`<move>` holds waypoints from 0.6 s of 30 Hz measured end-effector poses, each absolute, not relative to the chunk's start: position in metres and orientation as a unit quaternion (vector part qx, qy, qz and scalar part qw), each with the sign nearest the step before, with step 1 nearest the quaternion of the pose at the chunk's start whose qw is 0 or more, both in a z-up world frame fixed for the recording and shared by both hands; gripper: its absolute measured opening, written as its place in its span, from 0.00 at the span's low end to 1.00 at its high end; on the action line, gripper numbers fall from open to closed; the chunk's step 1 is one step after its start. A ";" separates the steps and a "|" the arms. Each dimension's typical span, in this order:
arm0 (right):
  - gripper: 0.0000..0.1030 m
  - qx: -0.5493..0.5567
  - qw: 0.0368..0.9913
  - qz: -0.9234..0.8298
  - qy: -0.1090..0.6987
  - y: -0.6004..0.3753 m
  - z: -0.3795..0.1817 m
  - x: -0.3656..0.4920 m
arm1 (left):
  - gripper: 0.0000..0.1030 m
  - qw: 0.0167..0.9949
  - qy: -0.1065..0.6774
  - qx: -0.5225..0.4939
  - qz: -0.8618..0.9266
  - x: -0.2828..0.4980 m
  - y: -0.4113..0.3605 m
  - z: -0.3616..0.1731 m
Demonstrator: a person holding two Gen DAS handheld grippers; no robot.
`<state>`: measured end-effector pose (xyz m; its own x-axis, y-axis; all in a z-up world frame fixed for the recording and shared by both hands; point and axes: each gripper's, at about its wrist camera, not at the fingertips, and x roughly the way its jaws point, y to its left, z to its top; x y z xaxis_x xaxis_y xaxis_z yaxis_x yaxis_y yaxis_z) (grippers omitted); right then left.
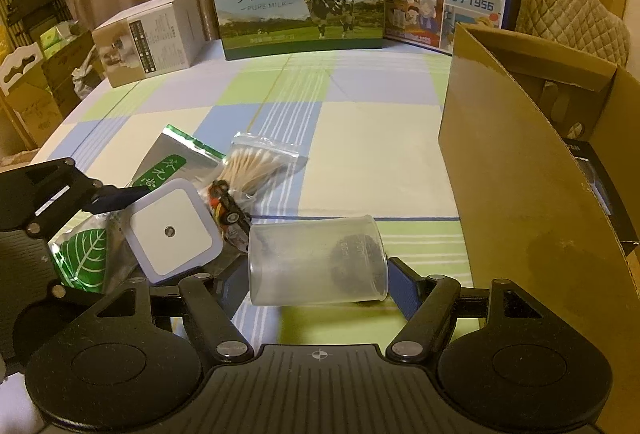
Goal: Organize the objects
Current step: 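Grasp the white square night light with the left tool while the right tool holds the cup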
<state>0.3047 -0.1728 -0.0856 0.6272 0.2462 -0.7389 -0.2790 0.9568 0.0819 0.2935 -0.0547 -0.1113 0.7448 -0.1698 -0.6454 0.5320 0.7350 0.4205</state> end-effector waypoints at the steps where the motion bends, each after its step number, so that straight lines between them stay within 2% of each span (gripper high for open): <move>1: 0.67 -0.019 0.902 0.146 0.406 -0.173 -0.086 0.304 | 0.61 0.883 0.299 0.301 -0.199 0.294 -0.054 -0.111; 6: 0.67 -0.015 0.902 0.153 0.404 -0.174 -0.084 0.297 | 0.60 0.891 0.326 0.251 -0.191 0.288 -0.047 -0.099; 12: 0.67 -0.025 0.897 0.164 0.410 -0.175 -0.084 0.277 | 0.60 0.897 0.385 0.133 -0.171 0.257 -0.027 -0.089; 18: 0.67 -0.025 0.890 0.171 0.423 -0.177 -0.089 0.258 | 0.60 0.904 0.393 0.080 -0.149 0.227 -0.014 -0.088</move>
<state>0.2581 -0.1775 -0.0886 0.5838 0.2820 -0.7614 -0.3251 0.9405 0.0991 0.2268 -0.0136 -0.0877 0.6474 -0.2058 -0.7338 0.3314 0.9431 0.0279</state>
